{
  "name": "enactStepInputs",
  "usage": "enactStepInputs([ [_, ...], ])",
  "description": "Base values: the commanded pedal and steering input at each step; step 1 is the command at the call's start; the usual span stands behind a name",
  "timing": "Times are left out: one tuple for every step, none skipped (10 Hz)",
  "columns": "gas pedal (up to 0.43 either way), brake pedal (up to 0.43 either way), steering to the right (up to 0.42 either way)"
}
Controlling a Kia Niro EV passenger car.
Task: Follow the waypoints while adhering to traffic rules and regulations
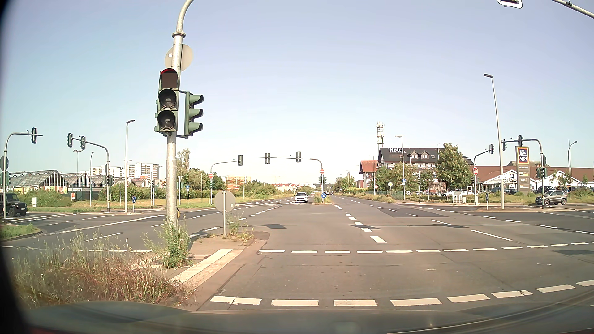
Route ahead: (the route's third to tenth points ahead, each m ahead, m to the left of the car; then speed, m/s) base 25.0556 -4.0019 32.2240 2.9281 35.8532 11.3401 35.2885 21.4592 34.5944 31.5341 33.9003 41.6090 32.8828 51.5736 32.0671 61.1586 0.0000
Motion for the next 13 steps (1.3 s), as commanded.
enactStepInputs([
  [0.000,0.293,-0.002],
  [0.000,0.293,-0.002],
  [0.000,0.299,-0.002],
  [0.000,0.299,-0.001],
  [0.000,0.293,-0.002],
  [0.000,0.299,-0.002],
  [0.000,0.293,-0.002],
  [0.000,0.293,-0.002],
  [0.000,0.299,-0.002],
  [0.000,0.293,-0.002],
  [0.000,0.299,-0.002],
  [0.000,0.299,-0.002],
  [0.000,0.293,-0.002],
])
